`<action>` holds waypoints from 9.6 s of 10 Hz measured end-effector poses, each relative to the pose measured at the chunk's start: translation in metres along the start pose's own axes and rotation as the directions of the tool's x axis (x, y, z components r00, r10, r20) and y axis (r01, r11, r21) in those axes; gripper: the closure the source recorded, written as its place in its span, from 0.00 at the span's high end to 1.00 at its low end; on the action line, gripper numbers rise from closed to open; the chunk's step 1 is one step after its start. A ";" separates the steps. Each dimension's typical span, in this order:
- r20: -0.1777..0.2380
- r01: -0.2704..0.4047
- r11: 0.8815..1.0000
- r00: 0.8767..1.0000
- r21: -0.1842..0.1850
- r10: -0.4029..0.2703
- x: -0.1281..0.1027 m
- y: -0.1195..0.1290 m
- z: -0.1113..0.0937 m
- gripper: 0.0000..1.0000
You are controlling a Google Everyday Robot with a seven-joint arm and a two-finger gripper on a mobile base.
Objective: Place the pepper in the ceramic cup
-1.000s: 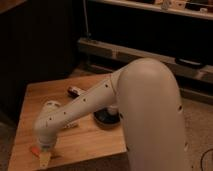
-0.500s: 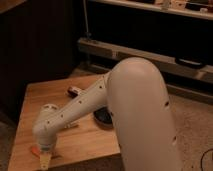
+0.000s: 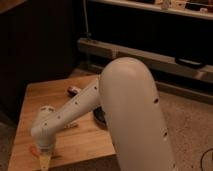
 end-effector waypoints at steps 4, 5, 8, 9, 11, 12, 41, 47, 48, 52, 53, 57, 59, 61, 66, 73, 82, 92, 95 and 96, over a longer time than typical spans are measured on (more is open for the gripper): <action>-0.006 0.005 1.000 1.000 -0.016 -0.005 0.000 -0.002 0.006 0.80; -0.004 0.007 1.000 1.000 -0.020 -0.007 -0.001 -0.002 0.006 0.80; 0.002 0.011 1.000 1.000 -0.030 -0.011 -0.002 -0.001 0.006 0.80; 0.002 0.010 0.999 1.000 -0.032 -0.010 -0.003 0.000 0.006 0.80; -0.002 0.010 0.999 1.000 -0.035 -0.010 -0.005 0.001 0.008 0.80; -0.006 0.004 0.999 1.000 -0.035 -0.004 -0.005 0.001 0.009 0.80; 0.228 -0.117 0.952 0.972 0.282 0.052 0.043 -0.102 -0.250 0.14; 0.298 -0.214 0.890 0.950 0.402 0.094 0.078 -0.125 -0.307 0.14; 0.309 -0.230 0.882 0.946 0.411 0.102 0.088 -0.130 -0.309 0.14; 0.371 -0.304 0.837 0.919 0.456 0.132 0.132 -0.151 -0.325 0.14; 0.392 -0.329 0.825 0.909 0.460 0.144 0.146 -0.151 -0.330 0.14; 0.456 -0.424 0.760 0.869 0.492 0.191 0.222 -0.141 -0.347 0.14; 0.468 -0.450 0.735 0.860 0.507 0.203 0.243 -0.144 -0.350 0.14; 0.475 -0.478 0.710 0.850 0.517 0.227 0.261 -0.151 -0.350 0.14; 0.498 -0.511 0.686 0.832 0.518 0.244 0.283 -0.154 -0.339 0.14; 0.458 -0.510 0.678 0.845 0.530 0.277 0.306 -0.150 -0.341 0.14; 0.402 -0.531 0.688 0.842 0.495 0.360 0.348 -0.130 -0.324 0.14; 0.385 -0.507 0.724 0.854 0.467 0.350 0.332 -0.146 -0.302 0.14; 0.381 -0.515 0.718 0.851 0.469 0.362 0.337 -0.147 -0.304 0.14; 0.379 -0.518 0.715 0.849 0.468 0.367 0.340 -0.148 -0.304 0.14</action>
